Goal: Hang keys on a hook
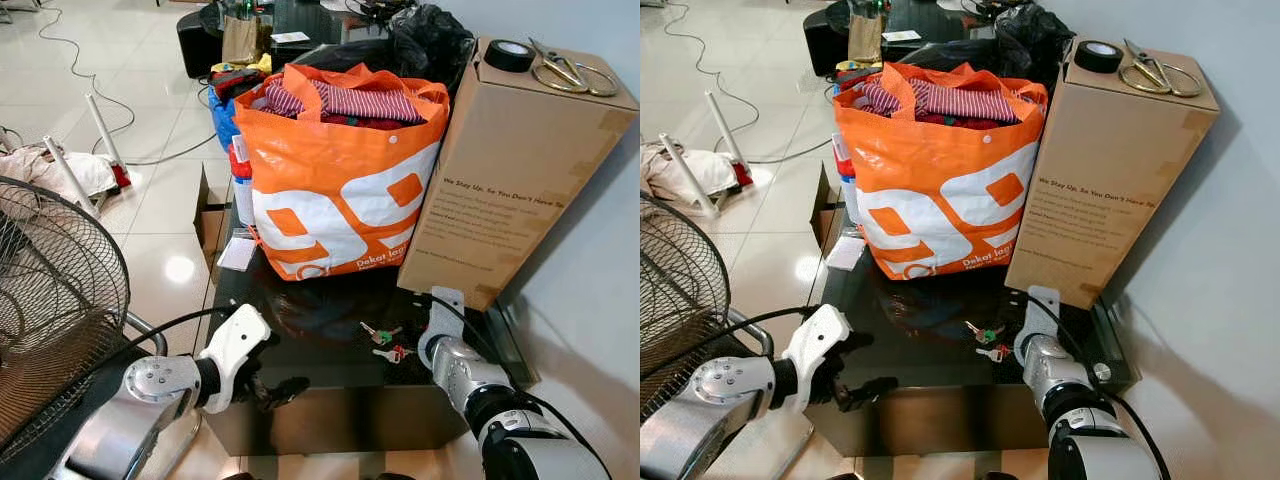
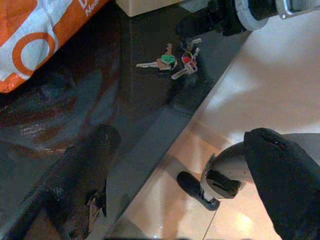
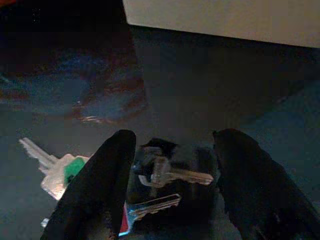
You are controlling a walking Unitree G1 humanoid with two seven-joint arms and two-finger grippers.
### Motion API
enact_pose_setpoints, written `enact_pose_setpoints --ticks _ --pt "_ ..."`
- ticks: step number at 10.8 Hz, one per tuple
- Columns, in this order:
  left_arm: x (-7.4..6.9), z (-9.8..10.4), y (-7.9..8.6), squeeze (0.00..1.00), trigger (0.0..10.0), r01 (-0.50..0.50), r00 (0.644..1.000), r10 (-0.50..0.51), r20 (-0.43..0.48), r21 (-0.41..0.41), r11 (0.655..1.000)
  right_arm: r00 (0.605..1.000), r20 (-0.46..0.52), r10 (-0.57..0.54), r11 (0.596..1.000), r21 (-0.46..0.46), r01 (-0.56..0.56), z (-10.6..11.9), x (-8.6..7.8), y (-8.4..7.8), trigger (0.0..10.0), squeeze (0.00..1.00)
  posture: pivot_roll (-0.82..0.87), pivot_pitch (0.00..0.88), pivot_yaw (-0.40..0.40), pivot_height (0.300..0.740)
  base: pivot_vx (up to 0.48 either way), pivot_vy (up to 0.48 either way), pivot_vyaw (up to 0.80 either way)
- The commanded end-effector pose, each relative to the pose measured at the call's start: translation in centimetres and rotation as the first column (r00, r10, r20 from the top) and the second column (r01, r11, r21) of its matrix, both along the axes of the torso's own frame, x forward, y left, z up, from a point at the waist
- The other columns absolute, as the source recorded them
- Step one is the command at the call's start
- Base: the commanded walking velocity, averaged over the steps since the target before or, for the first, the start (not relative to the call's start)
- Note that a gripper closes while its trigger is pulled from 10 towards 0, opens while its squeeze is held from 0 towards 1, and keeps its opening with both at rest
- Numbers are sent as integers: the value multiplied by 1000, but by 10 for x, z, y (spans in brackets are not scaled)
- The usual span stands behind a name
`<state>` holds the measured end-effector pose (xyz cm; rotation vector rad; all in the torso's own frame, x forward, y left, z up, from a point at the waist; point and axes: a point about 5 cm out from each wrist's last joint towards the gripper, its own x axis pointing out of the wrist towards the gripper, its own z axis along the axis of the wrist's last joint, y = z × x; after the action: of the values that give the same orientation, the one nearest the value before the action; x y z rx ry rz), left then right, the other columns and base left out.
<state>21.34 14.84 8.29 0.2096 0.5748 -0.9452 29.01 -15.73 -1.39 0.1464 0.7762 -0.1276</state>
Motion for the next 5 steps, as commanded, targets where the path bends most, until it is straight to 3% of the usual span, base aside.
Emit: enact_pose_setpoints --ticks 1,3,4,5 --pt "0 5 1 0 10000 6 1000 -6 7 -2 1000 1000 -5 -14 1000 -5 14 -2 -2 1 10000 0 -38 0 -27 740 0 0 0" --pt "-2 8 2 0 10000 15 1000 -15 -3 -5 1000 1000 -15 -26 999 18 27 -5 -5 5 9647 0 -33 0 -20 740 0 0 0" --pt "-3 9 2 0 10000 17 1000 -17 -6 -4 1000 999 -20 -29 1000 9 30 -6 -6 5 8510 0 -31 0 -16 740 0 0 0" --pt "-4 10 3 0 10000 25 1000 -25 -14 -1 1000 998 -28 -53 998 14 53 -8 -8 6 5804 0 -26 0 -10 740 0 0 0"
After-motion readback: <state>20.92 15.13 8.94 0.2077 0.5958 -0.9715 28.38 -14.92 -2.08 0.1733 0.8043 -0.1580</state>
